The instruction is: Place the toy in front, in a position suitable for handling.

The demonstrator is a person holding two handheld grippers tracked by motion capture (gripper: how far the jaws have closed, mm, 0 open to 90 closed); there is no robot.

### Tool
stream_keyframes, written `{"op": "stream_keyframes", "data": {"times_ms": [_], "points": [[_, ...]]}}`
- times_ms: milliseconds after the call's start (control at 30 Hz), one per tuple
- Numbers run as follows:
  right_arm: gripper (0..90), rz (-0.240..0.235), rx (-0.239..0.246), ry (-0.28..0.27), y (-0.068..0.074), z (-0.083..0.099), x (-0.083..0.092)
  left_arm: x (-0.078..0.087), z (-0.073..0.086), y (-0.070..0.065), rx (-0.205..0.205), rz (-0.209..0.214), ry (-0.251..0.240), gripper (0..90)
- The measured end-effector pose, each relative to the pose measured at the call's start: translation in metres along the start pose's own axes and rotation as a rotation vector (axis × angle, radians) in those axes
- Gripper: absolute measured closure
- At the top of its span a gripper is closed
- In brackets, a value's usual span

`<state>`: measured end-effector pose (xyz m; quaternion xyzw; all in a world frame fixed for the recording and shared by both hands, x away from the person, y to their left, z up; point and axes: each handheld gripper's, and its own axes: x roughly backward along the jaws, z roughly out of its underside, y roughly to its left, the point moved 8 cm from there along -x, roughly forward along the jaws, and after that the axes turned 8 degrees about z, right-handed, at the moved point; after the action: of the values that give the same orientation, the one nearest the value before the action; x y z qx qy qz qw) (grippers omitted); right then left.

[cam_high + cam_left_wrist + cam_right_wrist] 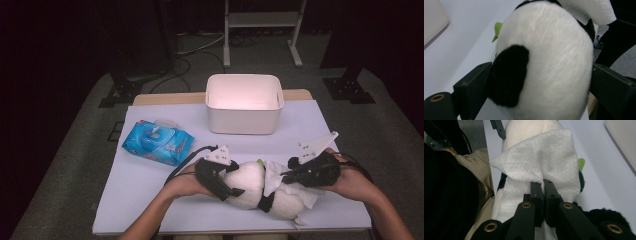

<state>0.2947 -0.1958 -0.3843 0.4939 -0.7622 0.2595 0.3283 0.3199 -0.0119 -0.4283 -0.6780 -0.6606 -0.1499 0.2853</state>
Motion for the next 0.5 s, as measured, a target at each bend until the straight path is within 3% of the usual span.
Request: {"op": "stream_keyframes", "data": {"times_ms": [133,400,500], "points": [[87.3,-0.001,-0.001,-0.006,0.0,0.005,0.001,-0.002,0.004,0.003,0.02,0.016,-0.004,3.9],[87.4,-0.006,-0.008,-0.004,0.0,0.01,0.001,-0.013,0.014,0.008,0.058,0.089,-0.015,1.5],[87.4,-0.014,-0.011,-0.014,0.0,0.01,-0.001,-0.012,0.017,0.008,0.051,0.093,-0.022,12.1]]}}
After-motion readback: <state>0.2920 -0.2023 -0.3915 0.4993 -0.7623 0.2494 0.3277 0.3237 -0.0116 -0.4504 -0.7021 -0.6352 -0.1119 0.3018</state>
